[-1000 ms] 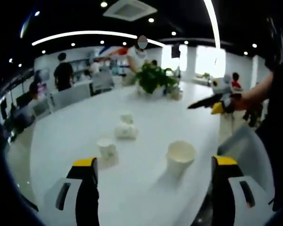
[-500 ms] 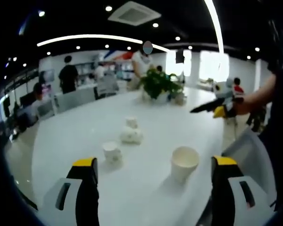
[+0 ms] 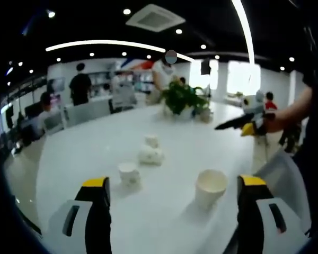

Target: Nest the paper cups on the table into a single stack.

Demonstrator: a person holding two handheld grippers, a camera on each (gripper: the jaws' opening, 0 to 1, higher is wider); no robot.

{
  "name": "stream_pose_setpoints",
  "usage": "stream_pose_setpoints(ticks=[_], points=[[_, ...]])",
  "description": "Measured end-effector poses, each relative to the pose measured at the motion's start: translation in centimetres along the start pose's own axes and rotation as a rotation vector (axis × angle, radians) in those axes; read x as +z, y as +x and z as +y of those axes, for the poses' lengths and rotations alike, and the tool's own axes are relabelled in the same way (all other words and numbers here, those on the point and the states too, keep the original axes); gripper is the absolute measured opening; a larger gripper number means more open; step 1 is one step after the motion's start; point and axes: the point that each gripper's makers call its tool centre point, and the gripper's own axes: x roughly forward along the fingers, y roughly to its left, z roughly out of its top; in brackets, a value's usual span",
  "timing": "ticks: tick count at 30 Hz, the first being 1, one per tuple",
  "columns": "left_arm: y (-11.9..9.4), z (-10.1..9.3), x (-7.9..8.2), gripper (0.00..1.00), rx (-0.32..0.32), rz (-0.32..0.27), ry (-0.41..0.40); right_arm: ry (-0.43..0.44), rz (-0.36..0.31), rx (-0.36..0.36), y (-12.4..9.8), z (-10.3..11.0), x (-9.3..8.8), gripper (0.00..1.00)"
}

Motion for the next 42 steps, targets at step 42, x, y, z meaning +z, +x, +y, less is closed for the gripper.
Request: stream_pose_setpoints(ticks=[42], points=[[0.9,-0.6,0.2,0.96,-0.013,-0.014,-0.015,-0.159,0.054,0.032,6.8,-4.3,5.5,0.94]])
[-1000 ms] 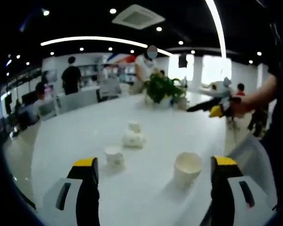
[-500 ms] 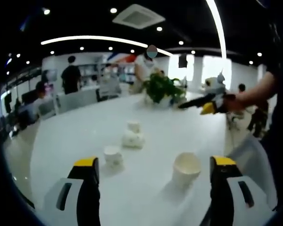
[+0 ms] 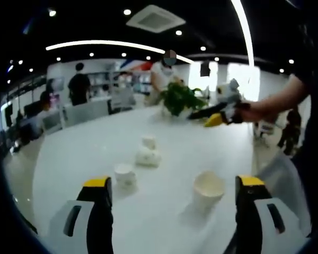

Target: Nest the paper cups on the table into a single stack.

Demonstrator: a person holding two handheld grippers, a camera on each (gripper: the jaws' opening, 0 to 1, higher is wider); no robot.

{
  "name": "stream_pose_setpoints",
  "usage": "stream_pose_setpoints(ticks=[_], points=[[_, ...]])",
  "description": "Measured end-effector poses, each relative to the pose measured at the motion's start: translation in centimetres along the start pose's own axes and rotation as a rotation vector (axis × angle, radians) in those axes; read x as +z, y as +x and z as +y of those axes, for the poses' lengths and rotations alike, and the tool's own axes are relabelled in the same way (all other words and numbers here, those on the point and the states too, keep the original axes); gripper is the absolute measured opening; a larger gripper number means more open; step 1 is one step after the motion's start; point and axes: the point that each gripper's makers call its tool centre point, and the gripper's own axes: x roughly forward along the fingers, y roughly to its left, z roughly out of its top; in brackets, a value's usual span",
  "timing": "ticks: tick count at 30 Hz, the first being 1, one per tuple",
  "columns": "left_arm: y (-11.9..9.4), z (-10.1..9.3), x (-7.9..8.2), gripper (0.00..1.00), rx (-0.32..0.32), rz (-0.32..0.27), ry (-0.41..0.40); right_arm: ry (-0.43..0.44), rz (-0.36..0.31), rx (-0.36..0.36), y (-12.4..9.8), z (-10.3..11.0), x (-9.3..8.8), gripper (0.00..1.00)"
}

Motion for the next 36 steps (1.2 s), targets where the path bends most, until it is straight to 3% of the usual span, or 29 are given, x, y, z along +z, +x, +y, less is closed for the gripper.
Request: stream_pose_setpoints(ticks=[18,27,36], points=[[0.7,0.0,-0.1,0.94,0.002,-0.008,-0.022,-0.024,0.049,-0.01,3.0,-4.3,-0.1,0.88],[0.5,-0.3,-0.3,0.94,-0.001,-0.008,-0.021,-0.012,0.058,-0.006,4.5,-5.4,-0.1,0.85],[0.4,-0.1,-0.4,0.94,0.021,-0.016,-0.032,-0.053,0.088,0.004,6.0,-6.3,-0.2,0.82]])
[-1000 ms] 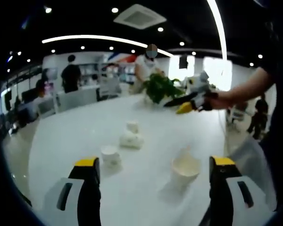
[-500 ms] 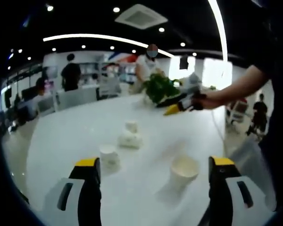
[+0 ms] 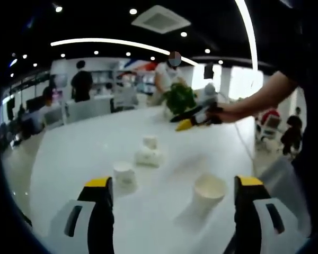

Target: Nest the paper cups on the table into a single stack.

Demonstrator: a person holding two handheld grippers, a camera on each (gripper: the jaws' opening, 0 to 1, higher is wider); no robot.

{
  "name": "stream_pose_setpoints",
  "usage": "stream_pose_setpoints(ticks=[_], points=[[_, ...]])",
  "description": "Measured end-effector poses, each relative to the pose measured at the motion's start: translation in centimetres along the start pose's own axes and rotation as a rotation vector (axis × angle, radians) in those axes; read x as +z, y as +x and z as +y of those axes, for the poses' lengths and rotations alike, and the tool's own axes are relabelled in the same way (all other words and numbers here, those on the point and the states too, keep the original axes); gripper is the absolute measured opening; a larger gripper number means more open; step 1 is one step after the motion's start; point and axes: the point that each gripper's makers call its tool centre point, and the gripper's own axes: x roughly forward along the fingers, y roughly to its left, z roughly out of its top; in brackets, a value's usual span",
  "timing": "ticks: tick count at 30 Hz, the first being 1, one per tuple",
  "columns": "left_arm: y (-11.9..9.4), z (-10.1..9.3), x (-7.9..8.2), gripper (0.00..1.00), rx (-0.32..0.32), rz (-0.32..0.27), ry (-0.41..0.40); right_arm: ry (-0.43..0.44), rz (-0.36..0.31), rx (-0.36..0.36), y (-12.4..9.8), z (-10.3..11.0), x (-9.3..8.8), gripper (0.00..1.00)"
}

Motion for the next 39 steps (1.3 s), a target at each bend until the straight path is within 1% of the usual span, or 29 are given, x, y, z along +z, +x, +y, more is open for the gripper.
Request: stream_pose_setpoints(ticks=[8,15,18,20,22,24,26,28,33,39], points=[[0.0,0.4,-0.3,0.94,0.023,0.0,-0.015,-0.021,0.023,-0.001,1.4,-1.2,-0.3,0.79],[0.2,1.1,-0.6,0.93,0.041,0.008,-0.023,-0.032,0.047,-0.002,2.5,-2.4,-0.6,0.76],[0.3,1.6,-0.6,0.93,0.048,0.008,-0.037,-0.026,0.048,0.002,3.1,-2.7,-0.5,0.75],[0.4,1.7,-0.7,0.93,0.05,0.01,-0.034,-0.024,0.05,0.006,3.5,-2.8,-0.6,0.75],[0.6,1.8,-0.6,0.93,0.051,0.011,-0.039,-0.023,0.054,0.012,3.9,-3.0,-0.7,0.73],[0.7,1.9,-0.7,0.93,0.056,0.011,-0.043,-0.039,0.057,0.019,4.3,-3.1,-0.7,0.71],[0.8,2.1,-0.8,0.92,0.061,0.014,-0.046,-0.053,0.074,0.027,4.9,-3.3,-1.1,0.69],[0.9,2.2,-0.9,0.92,0.067,0.01,-0.054,-0.047,0.077,0.032,5.3,-3.5,-1.2,0.68],[1.2,1.9,-0.8,0.92,0.062,0.014,-0.054,-0.059,0.089,0.04,5.8,-3.9,-1.2,0.65],[1.4,2.3,-0.9,0.92,0.062,0.017,-0.055,-0.083,0.108,0.041,6.2,-4.6,-1.4,0.6]])
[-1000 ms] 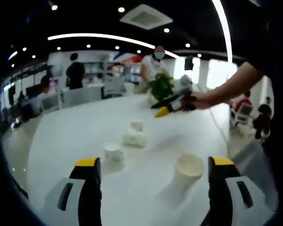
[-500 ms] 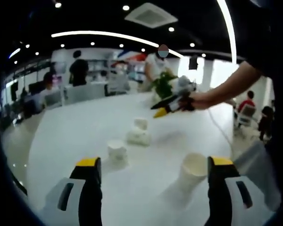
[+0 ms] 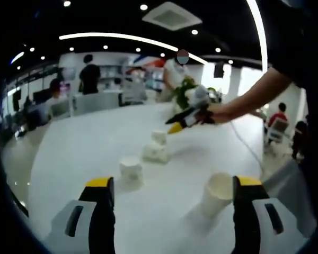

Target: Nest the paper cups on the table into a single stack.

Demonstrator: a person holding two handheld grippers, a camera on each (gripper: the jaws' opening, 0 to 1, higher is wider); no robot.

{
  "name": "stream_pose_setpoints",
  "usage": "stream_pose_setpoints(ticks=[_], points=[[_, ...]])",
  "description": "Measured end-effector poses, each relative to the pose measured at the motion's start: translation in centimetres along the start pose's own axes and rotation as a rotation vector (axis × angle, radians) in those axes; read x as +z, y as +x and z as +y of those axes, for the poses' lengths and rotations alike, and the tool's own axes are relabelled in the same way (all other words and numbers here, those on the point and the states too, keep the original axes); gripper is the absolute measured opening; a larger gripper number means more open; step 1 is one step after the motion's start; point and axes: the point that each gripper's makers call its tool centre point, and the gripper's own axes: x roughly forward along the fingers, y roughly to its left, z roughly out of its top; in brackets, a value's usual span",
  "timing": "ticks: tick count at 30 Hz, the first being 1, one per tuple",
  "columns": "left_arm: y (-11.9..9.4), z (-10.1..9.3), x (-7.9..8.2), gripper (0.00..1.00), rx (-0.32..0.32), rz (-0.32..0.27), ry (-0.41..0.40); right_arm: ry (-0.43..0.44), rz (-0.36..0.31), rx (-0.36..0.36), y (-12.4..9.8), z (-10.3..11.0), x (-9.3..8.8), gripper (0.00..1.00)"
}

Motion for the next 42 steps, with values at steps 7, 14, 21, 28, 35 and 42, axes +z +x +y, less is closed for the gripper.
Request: stream_pose_setpoints(ticks=[7,14,21,28,35,42], points=[[0.2,0.1,0.2,0.91,0.009,-0.012,-0.004,0.003,0.018,0.012,1.1,-0.5,-0.7,0.55],[-0.1,-0.4,0.1,0.91,0.006,-0.011,-0.003,0.008,0.015,0.013,1.9,-0.7,-0.3,0.5],[-0.3,-0.5,-0.5,0.9,0.012,-0.011,-0.012,-0.025,0.039,0.018,2.7,-0.7,-0.3,0.47],[-0.3,-0.5,-1.0,0.9,0.017,-0.004,-0.017,-0.04,0.061,0.037,3.5,-0.8,-0.8,0.39],[-0.4,-0.7,-1.5,0.91,0.02,0.001,-0.036,-0.09,0.096,0.037,3.4,-0.5,-1.2,0.34],[-0.4,-0.6,-1.5,0.9,0.022,-0.004,-0.037,-0.103,0.105,0.033,3.0,-0.9,-1.5,0.34]])
